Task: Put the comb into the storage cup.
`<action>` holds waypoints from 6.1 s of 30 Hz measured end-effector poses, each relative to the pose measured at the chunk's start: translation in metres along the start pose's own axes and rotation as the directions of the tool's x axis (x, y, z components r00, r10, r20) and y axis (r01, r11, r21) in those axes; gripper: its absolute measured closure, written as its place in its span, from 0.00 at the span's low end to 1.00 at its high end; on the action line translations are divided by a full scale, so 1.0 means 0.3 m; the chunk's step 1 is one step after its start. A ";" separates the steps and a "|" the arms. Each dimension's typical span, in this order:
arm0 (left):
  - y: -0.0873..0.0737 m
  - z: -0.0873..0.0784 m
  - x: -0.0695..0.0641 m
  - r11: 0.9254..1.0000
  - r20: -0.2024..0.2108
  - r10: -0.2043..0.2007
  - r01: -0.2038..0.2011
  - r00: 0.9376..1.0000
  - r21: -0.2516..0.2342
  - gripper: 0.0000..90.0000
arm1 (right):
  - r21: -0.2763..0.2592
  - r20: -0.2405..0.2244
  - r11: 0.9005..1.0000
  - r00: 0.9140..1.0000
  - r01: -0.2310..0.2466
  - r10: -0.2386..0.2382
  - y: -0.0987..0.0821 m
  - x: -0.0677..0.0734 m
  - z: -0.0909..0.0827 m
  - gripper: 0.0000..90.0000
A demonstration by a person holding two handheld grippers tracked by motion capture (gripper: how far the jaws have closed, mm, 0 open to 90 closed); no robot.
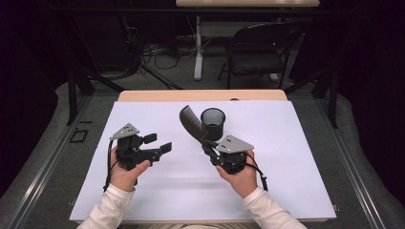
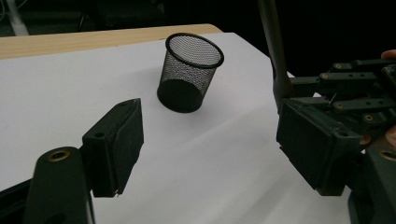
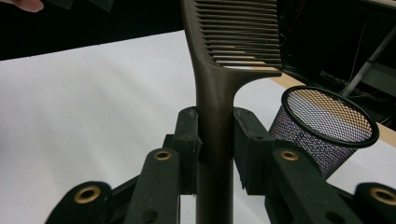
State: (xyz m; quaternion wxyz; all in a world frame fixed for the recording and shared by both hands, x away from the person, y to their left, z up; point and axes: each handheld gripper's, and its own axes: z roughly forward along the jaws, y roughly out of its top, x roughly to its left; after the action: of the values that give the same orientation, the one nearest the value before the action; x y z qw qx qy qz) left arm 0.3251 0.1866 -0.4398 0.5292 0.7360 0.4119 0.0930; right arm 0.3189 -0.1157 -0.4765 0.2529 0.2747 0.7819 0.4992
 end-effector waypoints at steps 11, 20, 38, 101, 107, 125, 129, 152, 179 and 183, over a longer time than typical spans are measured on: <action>0.058 0.002 -0.025 1.000 0.023 -0.017 0.017 1.000 -0.011 0.35 | -0.008 0.005 1.000 1.000 0.003 -0.003 0.000 0.001 -0.003 0.81; 0.109 0.010 -0.030 0.999 0.057 -0.037 0.038 0.998 -0.026 0.38 | -0.014 0.010 1.000 1.000 0.002 -0.002 0.000 -0.001 -0.004 0.81; 0.169 0.060 -0.053 0.996 0.077 -0.083 0.085 0.994 -0.032 0.47 | -0.021 0.015 1.000 1.000 0.007 -0.007 -0.009 0.011 0.003 0.81; 0.101 0.107 -0.030 0.974 0.179 -0.207 0.220 0.962 -0.058 0.86 | -0.025 0.001 0.999 1.000 0.025 -0.025 -0.034 0.059 0.021 0.81; 0.098 0.109 -0.026 0.971 0.189 -0.220 0.234 0.957 -0.056 0.89 | -0.025 0.000 0.999 1.000 0.024 -0.024 -0.034 0.061 0.021 0.81; 0.091 0.115 -0.009 0.952 0.243 -0.286 0.304 0.927 -0.042 0.93 | -0.023 -0.001 0.999 1.000 0.025 -0.025 -0.038 0.061 0.025 0.81; 0.090 0.117 -0.003 0.948 0.255 -0.298 0.317 0.920 -0.036 0.93 | -0.021 -0.001 0.999 1.000 0.024 -0.024 -0.039 0.061 0.026 0.81; 0.083 0.120 0.014 0.934 0.276 -0.338 0.357 0.900 -0.022 0.94 | -0.017 -0.012 1.000 1.000 0.019 -0.019 -0.041 0.059 0.031 0.81; 0.068 0.138 0.050 0.916 0.260 -0.383 0.401 0.886 -0.018 0.94 | -0.005 -0.014 1.000 1.000 0.002 -0.002 -0.047 0.050 0.040 0.68; 0.066 0.138 0.058 0.914 0.255 -0.388 0.406 0.886 -0.020 0.94 | 0.002 -0.034 1.000 0.999 -0.005 0.006 -0.047 0.046 0.042 0.66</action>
State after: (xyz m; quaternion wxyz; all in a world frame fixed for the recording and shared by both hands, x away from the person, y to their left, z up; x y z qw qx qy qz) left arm 0.3701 0.1677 -0.4455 0.6104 0.6221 0.4812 -0.0939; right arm 0.3149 -0.1031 -0.4958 0.2380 0.2685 0.7857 0.5038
